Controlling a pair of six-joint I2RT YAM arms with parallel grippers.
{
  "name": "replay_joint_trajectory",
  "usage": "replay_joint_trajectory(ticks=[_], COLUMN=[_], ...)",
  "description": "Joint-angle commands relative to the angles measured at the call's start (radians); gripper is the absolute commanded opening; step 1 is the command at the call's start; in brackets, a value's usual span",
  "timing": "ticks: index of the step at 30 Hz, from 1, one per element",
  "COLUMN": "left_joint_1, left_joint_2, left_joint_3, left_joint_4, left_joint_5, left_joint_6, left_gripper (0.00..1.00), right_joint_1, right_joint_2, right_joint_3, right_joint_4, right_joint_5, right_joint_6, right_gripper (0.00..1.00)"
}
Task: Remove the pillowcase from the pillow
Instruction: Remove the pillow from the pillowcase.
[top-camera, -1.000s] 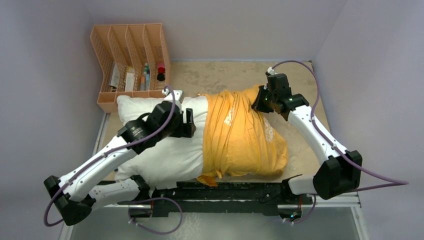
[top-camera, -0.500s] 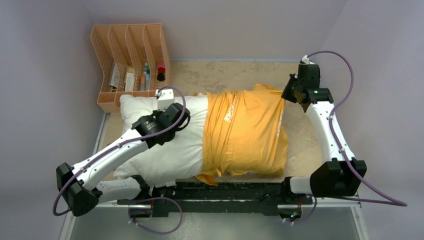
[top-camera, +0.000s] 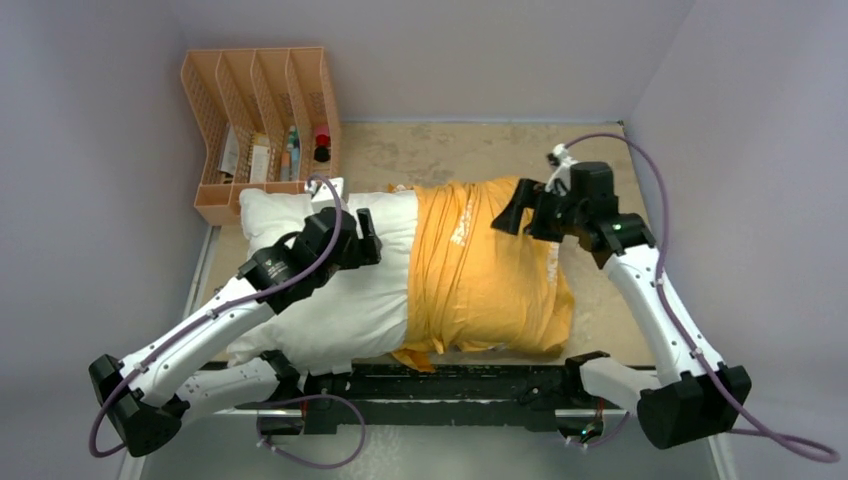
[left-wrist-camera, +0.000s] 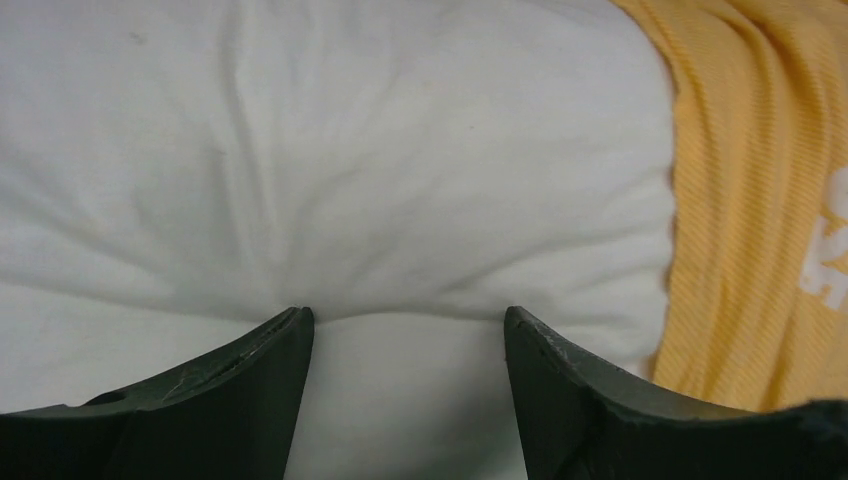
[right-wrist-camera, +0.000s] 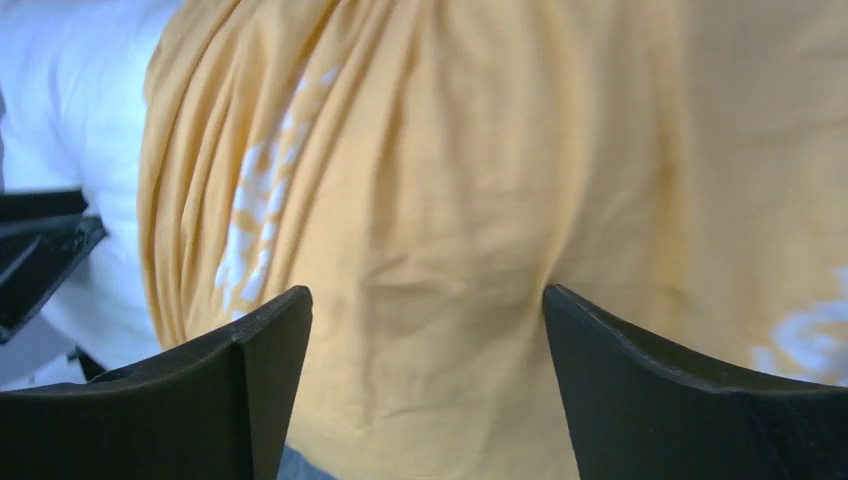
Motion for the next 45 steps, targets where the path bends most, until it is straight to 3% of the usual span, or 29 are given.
replay_joint_trajectory(ticks=[1,3,6,7,8,11,13,15,18,23,25,30,31,33,36,38,41,43,45], left_joint_1=[-0.003,-0.005,-0.008,-0.009,-0.009,-0.011,-0.009,0.035,0.082,0.093,0.103,0.104,0.104,0.103,0.101,0.1,0.09,0.054,-0.017], left_joint_2=[0.008,0.046,0.101,0.117,0.136,0.205,0.246,0.277,0.251,0.21,0.199,0.194,0.193,0.181,0.133,0.094,0.068,0.086,0.106], left_joint_3=[0.012,0.026,0.027,0.021,0.014,0.019,0.013,-0.026,-0.125,-0.102,-0.082,-0.052,-0.043,-0.018,0.027,0.063,0.138,0.199,0.243], left_joint_4=[0.13,0.122,0.066,0.045,0.033,-0.042,-0.118,-0.143,-0.059,-0.118,-0.114,-0.046,-0.029,0.008,0.047,0.053,0.019,-0.06,-0.142], left_joint_5=[0.288,0.365,0.359,0.315,0.285,0.202,0.035,-0.033,0.011,-0.076,-0.05,0.089,0.125,0.222,0.347,0.393,0.55,0.584,0.552], left_joint_6=[0.041,0.069,0.075,0.067,0.058,0.055,0.006,-0.053,-0.104,-0.094,-0.053,0.008,0.021,0.065,0.122,0.163,0.252,0.291,0.308], left_gripper=[0.7,0.73,0.72,0.68,0.55,0.0,0.0,0.0,0.0,0.0,0.0,0.0,0.0,0.0,0.39,0.58,0.65,0.67,0.69], right_joint_1=[0.157,0.201,0.221,0.221,0.221,0.207,0.164,0.053,-0.132,-0.154,-0.154,-0.154,-0.153,-0.153,-0.153,-0.154,-0.154,-0.154,-0.154], right_joint_2=[0.036,0.063,0.075,0.067,0.055,0.019,0.009,0.013,0.033,0.114,0.12,-0.042,-0.078,-0.124,-0.191,-0.257,-0.375,-0.424,-0.438], right_joint_3=[-0.065,-0.098,-0.104,-0.097,-0.082,-0.028,0.004,0.016,0.004,0.058,0.113,0.065,0.04,-0.001,-0.076,-0.171,-0.37,-0.478,-0.552], right_joint_4=[0.066,0.089,0.084,0.086,0.079,0.055,0.055,0.087,0.162,0.117,0.022,-0.025,-0.063,-0.163,-0.288,-0.291,-0.212,-0.081,0.038], right_joint_5=[-0.076,0.005,0.199,0.284,0.351,0.56,0.686,0.672,0.483,0.215,0.079,-0.128,-0.102,-0.033,0.04,0.015,-0.077,-0.126,-0.183], right_joint_6=[0.089,0.124,0.135,0.116,0.11,0.041,-0.018,-0.077,-0.107,-0.093,-0.125,-0.078,-0.06,-0.039,-0.004,0.072,0.217,0.302,0.366], right_gripper=[0.83,0.67,0.26,0.11,0.0,0.0,0.0,0.0,0.0,0.0,0.03,0.77,0.83,0.85,0.86,0.86,0.86,0.85,0.7])
